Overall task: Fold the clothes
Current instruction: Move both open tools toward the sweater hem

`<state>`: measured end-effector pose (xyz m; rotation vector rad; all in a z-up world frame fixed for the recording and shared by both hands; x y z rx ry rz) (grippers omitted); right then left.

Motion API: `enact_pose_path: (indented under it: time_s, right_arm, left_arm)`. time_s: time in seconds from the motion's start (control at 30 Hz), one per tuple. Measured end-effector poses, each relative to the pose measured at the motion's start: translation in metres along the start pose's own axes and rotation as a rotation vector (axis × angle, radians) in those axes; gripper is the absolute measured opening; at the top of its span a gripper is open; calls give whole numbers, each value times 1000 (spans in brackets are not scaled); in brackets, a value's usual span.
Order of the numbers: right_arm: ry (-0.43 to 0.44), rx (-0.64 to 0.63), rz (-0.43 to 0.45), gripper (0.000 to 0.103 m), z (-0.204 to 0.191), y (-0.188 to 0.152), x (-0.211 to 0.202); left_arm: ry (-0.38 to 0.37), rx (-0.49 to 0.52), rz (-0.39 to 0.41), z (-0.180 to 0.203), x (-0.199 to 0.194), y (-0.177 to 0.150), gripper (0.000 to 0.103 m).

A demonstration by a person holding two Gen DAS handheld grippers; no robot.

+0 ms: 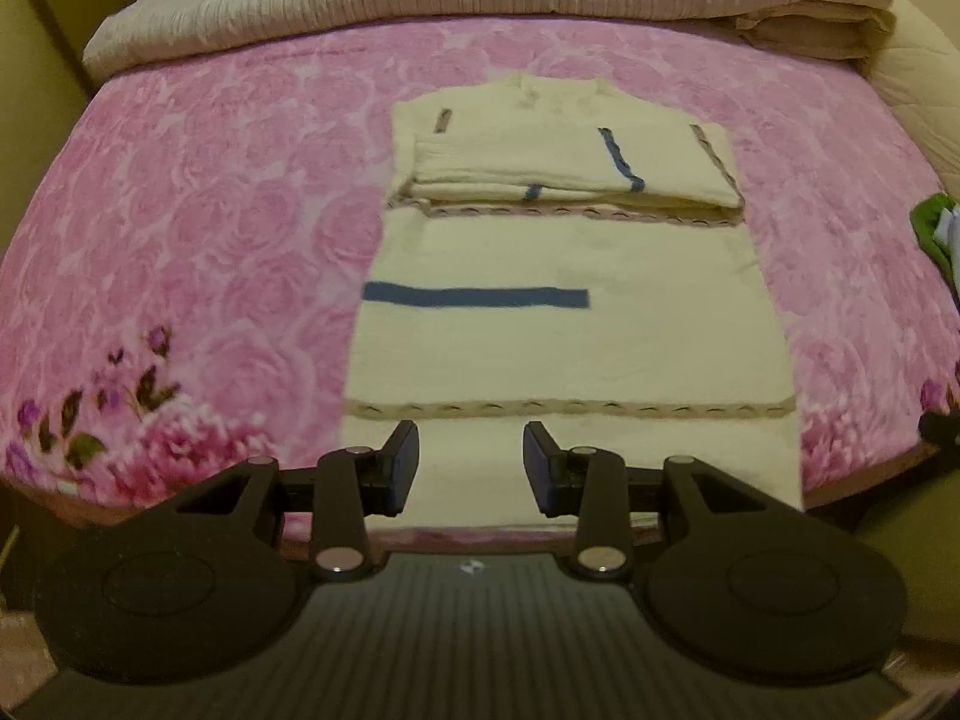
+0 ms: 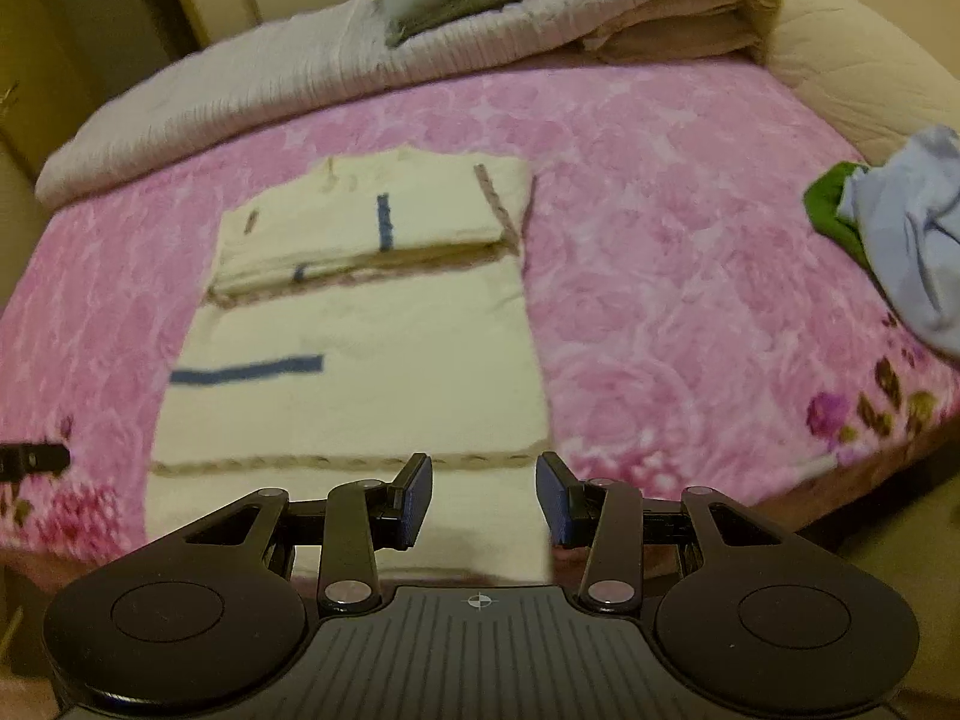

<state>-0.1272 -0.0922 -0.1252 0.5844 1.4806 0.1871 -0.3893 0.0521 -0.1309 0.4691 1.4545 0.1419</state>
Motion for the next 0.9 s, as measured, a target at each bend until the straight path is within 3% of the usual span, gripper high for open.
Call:
enact_pose_path:
  time_s: [0.27, 0.4, 0.5, 0.67, 0.9]
  right_arm:
    - [42, -37, -60, 42, 25, -12, 39]
    - [52, -31, -89, 42, 17, -26, 81]
    - [-6, -14, -91, 42, 8, -41, 118]
    - [-51, 74, 37, 42, 2, -53, 150]
    - [-104, 67, 184, 42, 0, -69, 178]
  left_arm:
    - [12, -23, 2, 17, 17, -3, 34]
    - [-40, -32, -4, -7, 65, -8, 36]
    - [-90, -43, -33, -32, 108, -15, 35]
    - [-179, -31, -8, -82, 159, -23, 34]
    - [-193, -31, 131, -131, 194, -35, 34]
Point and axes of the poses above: each gripper's, at about its wrist camera, not at the fingertips, and x roughly the way its jaws point, z to its right, y to its top, the point moved 1 cm from there along x, roughly the way its jaws point, and after that the axes turned 13 degrees about -x, right-handed, at the moved point
